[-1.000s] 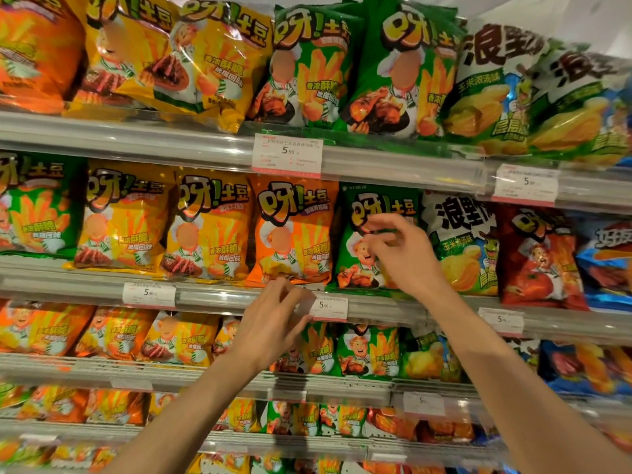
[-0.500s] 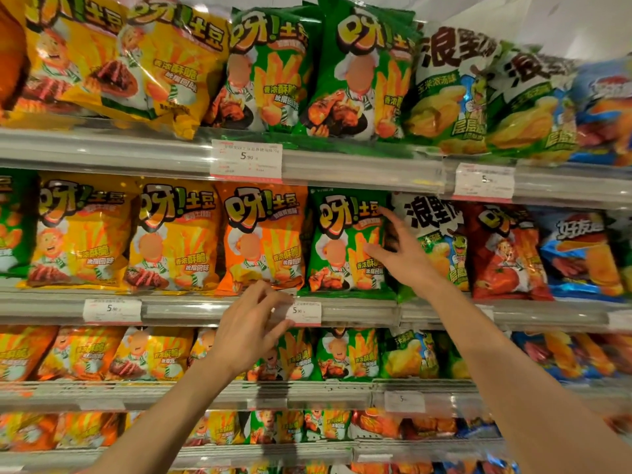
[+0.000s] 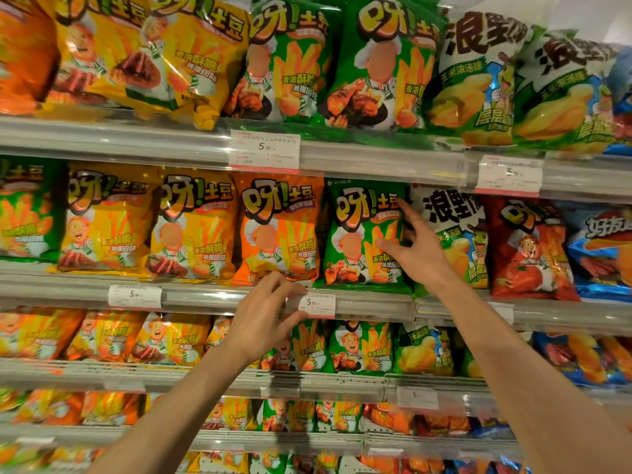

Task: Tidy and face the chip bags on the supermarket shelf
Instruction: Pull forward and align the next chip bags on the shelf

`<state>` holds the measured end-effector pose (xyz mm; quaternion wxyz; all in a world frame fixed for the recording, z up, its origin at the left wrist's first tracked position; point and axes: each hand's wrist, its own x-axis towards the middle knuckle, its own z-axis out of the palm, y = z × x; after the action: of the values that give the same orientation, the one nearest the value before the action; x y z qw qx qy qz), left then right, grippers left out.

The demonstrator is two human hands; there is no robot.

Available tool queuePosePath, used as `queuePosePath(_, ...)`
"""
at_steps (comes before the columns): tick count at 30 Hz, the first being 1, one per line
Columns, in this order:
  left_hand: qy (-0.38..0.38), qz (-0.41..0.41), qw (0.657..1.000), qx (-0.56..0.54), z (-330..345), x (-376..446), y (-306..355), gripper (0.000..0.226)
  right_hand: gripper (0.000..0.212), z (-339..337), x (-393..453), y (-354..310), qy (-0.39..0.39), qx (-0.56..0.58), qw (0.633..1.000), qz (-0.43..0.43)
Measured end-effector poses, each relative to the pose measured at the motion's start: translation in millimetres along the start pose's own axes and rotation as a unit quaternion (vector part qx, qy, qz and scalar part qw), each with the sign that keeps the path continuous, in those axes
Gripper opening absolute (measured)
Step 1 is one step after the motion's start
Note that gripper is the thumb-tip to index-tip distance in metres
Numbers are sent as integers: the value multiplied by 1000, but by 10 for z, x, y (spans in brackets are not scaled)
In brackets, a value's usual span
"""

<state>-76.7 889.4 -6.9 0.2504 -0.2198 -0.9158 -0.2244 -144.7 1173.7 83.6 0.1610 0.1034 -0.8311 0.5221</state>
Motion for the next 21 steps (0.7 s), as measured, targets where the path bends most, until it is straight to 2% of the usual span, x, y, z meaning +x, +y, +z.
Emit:
queuePosePath(8, 4, 5, 1000, -5, -2, -10, -11, 40, 85, 61, -57, -6, 13, -7, 1000, -4)
queuePosePath(12, 10, 11, 1000, 4, 16, -47, 4, 41, 77, 177, -313, -23, 52, -17, 998, -10)
queuePosePath(15, 40, -3, 999, -20, 52, -151, 31, 41, 82, 288, -679, 69, 76, -73, 994, -16)
queuePosePath(19, 58, -27, 996, -69, 143, -382, 65, 42, 71, 439, -1255, 261, 88, -167, 981, -50)
queuePosePath(21, 61, -43, 994, -83, 206, -531, 86, 41, 68, 500, -1540, 401, 77, -200, 976, -37)
